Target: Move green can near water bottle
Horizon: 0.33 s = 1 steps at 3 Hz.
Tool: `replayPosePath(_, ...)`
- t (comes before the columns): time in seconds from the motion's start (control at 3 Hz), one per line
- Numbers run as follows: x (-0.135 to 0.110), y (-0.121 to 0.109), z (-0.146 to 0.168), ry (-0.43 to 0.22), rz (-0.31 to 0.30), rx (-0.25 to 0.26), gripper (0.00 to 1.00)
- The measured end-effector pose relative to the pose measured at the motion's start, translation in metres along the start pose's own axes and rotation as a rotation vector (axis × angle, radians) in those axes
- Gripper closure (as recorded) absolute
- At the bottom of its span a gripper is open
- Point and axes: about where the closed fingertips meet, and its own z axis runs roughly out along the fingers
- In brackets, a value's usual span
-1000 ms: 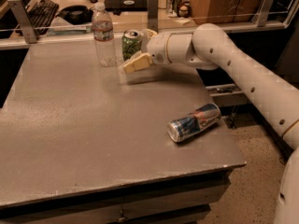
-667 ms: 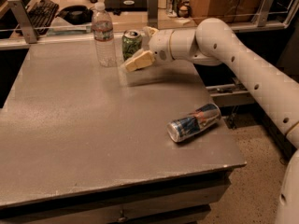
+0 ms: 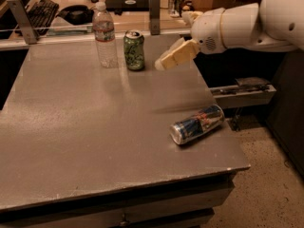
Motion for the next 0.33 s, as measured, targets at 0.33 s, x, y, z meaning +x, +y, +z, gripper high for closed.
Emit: replayPosePath(0.33, -0.0036, 0.0001, 0.0066, -0.009, -0.006, -0.004, 0.00)
